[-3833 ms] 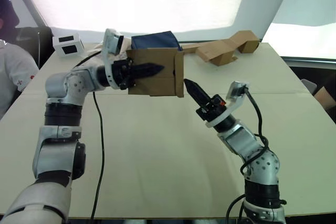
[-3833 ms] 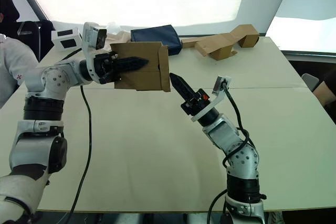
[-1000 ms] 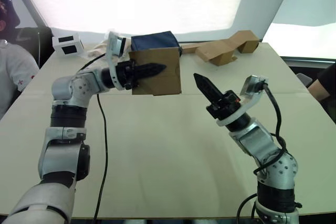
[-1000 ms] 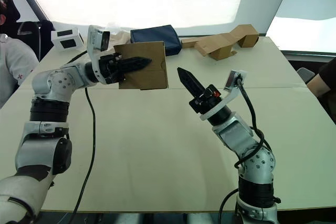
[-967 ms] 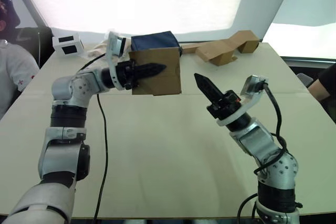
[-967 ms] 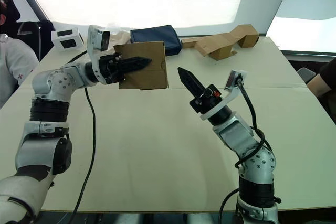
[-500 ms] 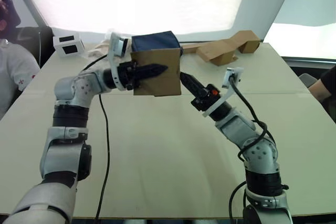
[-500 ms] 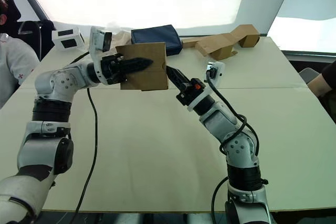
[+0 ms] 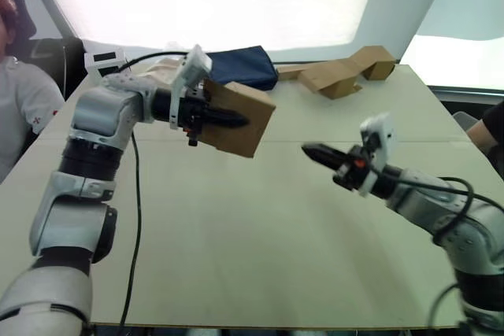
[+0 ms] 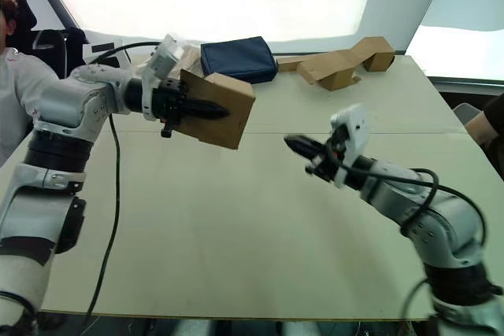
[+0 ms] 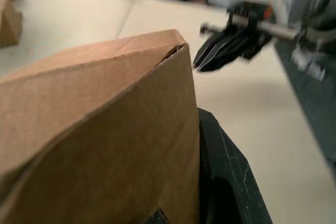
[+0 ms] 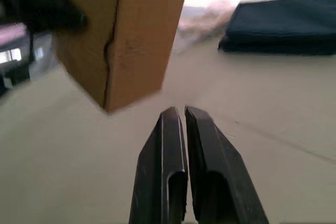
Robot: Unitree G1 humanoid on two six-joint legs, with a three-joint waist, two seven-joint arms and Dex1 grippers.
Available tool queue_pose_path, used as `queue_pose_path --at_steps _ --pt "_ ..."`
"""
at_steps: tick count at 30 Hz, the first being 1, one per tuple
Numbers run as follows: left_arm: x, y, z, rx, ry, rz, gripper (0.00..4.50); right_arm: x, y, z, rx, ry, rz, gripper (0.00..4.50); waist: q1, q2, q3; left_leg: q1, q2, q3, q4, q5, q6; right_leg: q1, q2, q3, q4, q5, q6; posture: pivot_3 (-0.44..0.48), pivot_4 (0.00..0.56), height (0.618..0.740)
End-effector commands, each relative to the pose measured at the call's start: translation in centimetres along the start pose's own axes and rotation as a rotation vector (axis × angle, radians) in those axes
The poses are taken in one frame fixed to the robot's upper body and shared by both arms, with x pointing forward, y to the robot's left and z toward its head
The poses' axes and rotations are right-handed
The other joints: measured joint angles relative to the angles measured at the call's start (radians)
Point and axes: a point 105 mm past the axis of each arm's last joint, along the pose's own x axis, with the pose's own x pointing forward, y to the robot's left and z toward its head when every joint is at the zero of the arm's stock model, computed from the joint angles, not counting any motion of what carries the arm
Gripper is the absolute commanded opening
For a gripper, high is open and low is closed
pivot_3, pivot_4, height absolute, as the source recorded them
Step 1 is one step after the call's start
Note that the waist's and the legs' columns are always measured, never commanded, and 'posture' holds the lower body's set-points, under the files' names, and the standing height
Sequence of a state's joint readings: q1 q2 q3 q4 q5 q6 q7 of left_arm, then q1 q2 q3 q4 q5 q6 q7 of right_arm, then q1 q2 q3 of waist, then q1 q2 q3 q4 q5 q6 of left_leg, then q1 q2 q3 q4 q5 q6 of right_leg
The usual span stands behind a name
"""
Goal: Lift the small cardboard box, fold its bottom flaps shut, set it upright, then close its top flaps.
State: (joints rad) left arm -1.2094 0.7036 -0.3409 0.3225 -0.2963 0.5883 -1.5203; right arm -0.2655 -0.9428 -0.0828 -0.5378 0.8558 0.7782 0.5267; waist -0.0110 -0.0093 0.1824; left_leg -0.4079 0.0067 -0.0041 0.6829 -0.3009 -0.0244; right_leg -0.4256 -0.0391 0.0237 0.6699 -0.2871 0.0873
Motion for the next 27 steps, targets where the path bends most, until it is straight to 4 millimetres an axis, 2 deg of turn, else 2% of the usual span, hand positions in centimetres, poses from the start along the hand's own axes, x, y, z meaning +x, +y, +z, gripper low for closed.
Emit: queue_pose_path --at_steps 1,4,7,12,19,20,21,22,24,27 --pt "1.3 -0.1 0.0 0.198 0.242 -0.046 0.0 -0.6 2.4 -0.4 -0.181 0.085 0.118 0.15 -0.003 -0.001 0.0 0.0 0.001 0.0 0.001 0.0 0.0 0.001 0.002 0.0 0.0 0.0 0.0 0.0 0.15 0.74" --pt "3.1 -0.2 -1.1 0.238 0.405 -0.072 0.0 -0.3 3.5 -1.2 -0.26 0.138 0.159 0.15 -0.005 -0.001 0.0 0.0 0.005 0.0 0.002 0.0 0.0 0.001 0.005 0.002 0.0 0.0 0.0 0.0 0.15 0.74" --pt "4.5 -1.7 -2.4 0.267 0.494 -0.169 0.0 0.4 4.0 -1.7 -0.297 0.138 0.155 0.15 -0.01 -0.001 0.0 0.0 0.006 -0.001 0.002 0.0 0.001 0.0 0.008 0.003 0.0 0.0 -0.001 0.0 0.15 0.74" --pt "6.3 -2.9 -3.5 0.24 0.561 -0.236 0.0 1.1 4.2 -2.7 -0.305 0.134 0.118 0.15 -0.002 -0.001 0.0 0.0 0.008 -0.001 0.003 -0.001 0.001 0.0 0.008 0.003 0.001 0.0 -0.001 0.0 0.15 0.74" --pt "7.5 -3.5 -3.7 0.171 0.575 -0.269 0.0 2.1 4.6 -3.3 -0.279 0.116 0.071 0.15 -0.001 -0.001 0.0 0.0 0.008 -0.001 0.003 -0.001 0.001 0.001 0.008 0.003 0.0 0.0 -0.001 0.0 0.15 0.74" --pt "7.6 -3.4 -3.7 0.171 0.574 -0.268 0.54 2.1 4.6 -3.3 -0.274 0.116 0.066 0.0 -0.001 -0.001 0.0 0.0 0.008 -0.002 0.003 -0.001 0.001 0.001 0.008 0.003 0.0 0.0 -0.001 0.0 0.15 0.74" --pt "7.6 -3.4 -3.6 0.171 0.571 -0.267 0.73 2.2 4.7 -3.4 -0.272 0.116 0.062 0.0 -0.002 -0.001 0.0 0.0 0.008 -0.002 0.003 -0.001 0.001 0.001 0.008 0.003 0.001 0.0 -0.001 0.0 0.15 0.74" --pt "7.6 -3.4 -3.3 0.152 0.559 -0.267 1.11 2.3 4.7 -3.5 -0.27 0.117 0.06 0.0 -0.002 -0.001 0.0 0.0 0.008 -0.002 0.003 -0.001 0.001 0.001 0.008 0.003 0.001 0.0 -0.001 0.0 0.15 0.74" --pt "7.4 -3.4 -1.6 0.092 0.504 -0.267 1.87 2.3 4.7 -3.6 -0.264 0.121 0.059 0.0 -0.002 -0.001 0.0 0.0 0.008 -0.001 0.003 -0.001 0.001 0.001 0.008 0.003 0.001 0.0 -0.001 0.0 0.15 0.74" --pt "6.5 -3.4 0.2 0.045 0.453 -0.26 1.87 2.3 4.7 -3.7 -0.258 0.124 0.064 0.0 -0.001 -0.001 0.0 0.0 0.008 -0.002 0.003 -0.001 0.001 0.0 0.008 0.003 0.001 0.0 -0.001 0.0 0.15 0.74"
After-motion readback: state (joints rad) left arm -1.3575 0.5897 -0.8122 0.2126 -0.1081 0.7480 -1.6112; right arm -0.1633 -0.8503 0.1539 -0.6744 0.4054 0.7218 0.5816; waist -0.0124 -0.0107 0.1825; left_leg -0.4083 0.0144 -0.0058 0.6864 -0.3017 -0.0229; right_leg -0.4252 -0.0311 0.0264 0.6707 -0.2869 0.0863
